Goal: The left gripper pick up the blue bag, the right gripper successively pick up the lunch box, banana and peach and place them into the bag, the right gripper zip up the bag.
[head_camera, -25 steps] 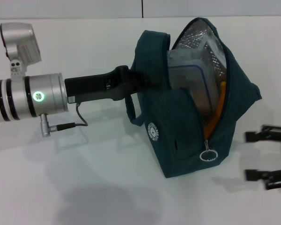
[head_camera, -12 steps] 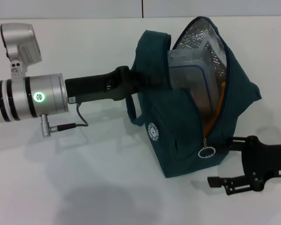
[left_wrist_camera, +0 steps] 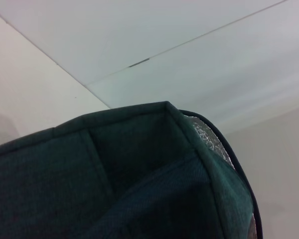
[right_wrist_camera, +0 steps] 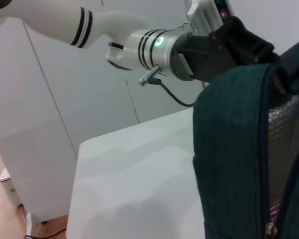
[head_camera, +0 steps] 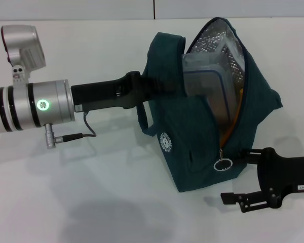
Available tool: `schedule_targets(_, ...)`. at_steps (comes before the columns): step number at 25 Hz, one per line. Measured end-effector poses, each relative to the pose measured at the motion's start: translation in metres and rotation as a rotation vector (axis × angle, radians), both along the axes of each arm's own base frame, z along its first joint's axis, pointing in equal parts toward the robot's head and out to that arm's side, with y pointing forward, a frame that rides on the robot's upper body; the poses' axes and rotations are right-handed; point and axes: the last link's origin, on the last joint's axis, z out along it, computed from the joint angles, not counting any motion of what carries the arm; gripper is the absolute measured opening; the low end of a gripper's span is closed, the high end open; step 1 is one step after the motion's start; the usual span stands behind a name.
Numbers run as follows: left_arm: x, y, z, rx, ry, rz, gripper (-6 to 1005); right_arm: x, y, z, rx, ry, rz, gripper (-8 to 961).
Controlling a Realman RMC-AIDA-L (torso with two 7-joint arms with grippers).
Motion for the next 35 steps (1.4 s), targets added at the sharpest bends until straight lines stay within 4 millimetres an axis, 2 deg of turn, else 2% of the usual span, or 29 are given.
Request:
schedule_targets(9,-0.0006,-0.0008,-0.0005,-0.001,-0.002,0.004,34,-0.0013,0.0024,-0.0019,0.012,0.001,-0.003,808)
schedule_targets(26,-0.001,-0.0011,-0.0007,-0.001,-0.001,0.003,35,-0.0007,0.0063,-0.0089,0.027,-0.009,-0.027,156)
schedule_targets(31,-0.0046,-0.0017,-0.001,0.005,0.004,0.017,35,-0.0021,0.0073,-0.0085,0.032,-0.003,-0.025,7)
schedule_targets(35,-0.0062,-0.0019,-0.0006,0.026,0.006,0.009,55,-0.0022,0.0065,-0.007,0.036,0.007,-0.026,7)
